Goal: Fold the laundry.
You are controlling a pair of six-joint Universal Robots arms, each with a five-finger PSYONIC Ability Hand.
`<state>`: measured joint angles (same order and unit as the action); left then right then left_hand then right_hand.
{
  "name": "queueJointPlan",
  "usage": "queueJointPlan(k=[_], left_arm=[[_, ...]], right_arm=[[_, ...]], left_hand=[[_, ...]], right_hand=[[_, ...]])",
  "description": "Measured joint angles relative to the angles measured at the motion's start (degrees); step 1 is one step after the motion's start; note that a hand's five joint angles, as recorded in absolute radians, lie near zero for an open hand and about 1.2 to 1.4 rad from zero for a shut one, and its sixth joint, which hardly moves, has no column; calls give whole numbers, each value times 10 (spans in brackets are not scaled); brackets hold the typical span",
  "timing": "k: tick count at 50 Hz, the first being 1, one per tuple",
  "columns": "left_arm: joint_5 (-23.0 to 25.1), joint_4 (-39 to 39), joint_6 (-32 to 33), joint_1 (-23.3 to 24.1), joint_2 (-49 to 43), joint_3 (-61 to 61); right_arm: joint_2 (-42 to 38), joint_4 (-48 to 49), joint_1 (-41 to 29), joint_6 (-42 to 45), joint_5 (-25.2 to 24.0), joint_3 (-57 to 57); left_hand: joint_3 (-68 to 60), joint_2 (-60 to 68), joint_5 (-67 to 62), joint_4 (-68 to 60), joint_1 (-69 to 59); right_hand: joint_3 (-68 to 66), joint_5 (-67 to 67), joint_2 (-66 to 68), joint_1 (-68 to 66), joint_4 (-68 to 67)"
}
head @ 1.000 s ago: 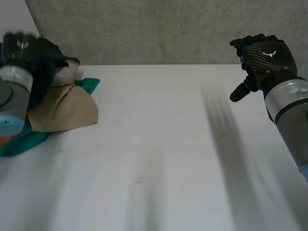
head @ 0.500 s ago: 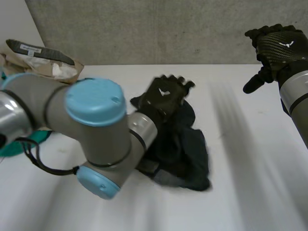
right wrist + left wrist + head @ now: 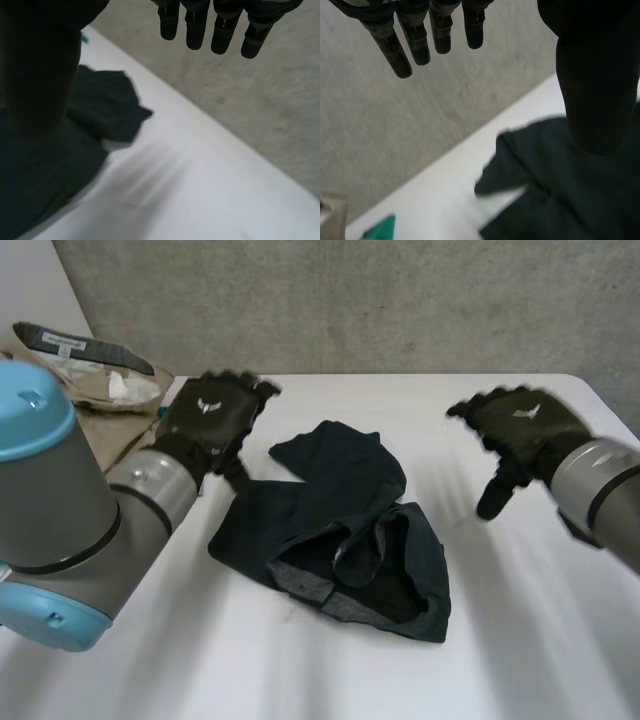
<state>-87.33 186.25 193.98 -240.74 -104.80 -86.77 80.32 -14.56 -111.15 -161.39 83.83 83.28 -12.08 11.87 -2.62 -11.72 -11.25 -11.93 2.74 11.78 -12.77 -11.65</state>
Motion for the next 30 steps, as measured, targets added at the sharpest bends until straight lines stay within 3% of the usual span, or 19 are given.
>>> queueJointPlan(k=[5, 10, 18, 21, 25, 28, 30], left_arm=[[37, 5, 47, -24, -34, -39], [81, 6, 119, -35, -86, -65], [99, 9, 165, -32, -142, -66], [99, 18, 164, -23, -154, -63], [95, 44, 159, 3, -162, -58], [85, 64, 151, 24, -156, -54], [72, 72, 143, 35, -141, -52]], right_arm=[[-32, 6, -45, -21, 15, 23], [-63, 70, -87, -39, 63, 74], [-76, 179, -126, -42, 108, 159], [-87, 202, -136, -39, 113, 174], [-105, 216, -138, -36, 117, 171], [-110, 217, -135, -34, 120, 158], [-108, 216, -132, -34, 120, 148]], left_hand=[[0, 0, 0, 0, 0], [0, 0, 0, 0, 0], [-4, 4, -2, -5, -2], [-135, 138, -126, -134, -156], [-471, 477, -466, -479, -505], [-551, 557, -540, -562, -542], [-557, 563, -540, -566, -542]], right_hand=[[0, 0, 0, 0, 0], [0, 0, 0, 0, 0], [0, 0, 0, 0, 0], [-16, 11, 17, -10, -17], [-290, 283, 297, -279, -292], [-508, 506, 524, -486, -515], [-541, 538, 554, -507, -552]])
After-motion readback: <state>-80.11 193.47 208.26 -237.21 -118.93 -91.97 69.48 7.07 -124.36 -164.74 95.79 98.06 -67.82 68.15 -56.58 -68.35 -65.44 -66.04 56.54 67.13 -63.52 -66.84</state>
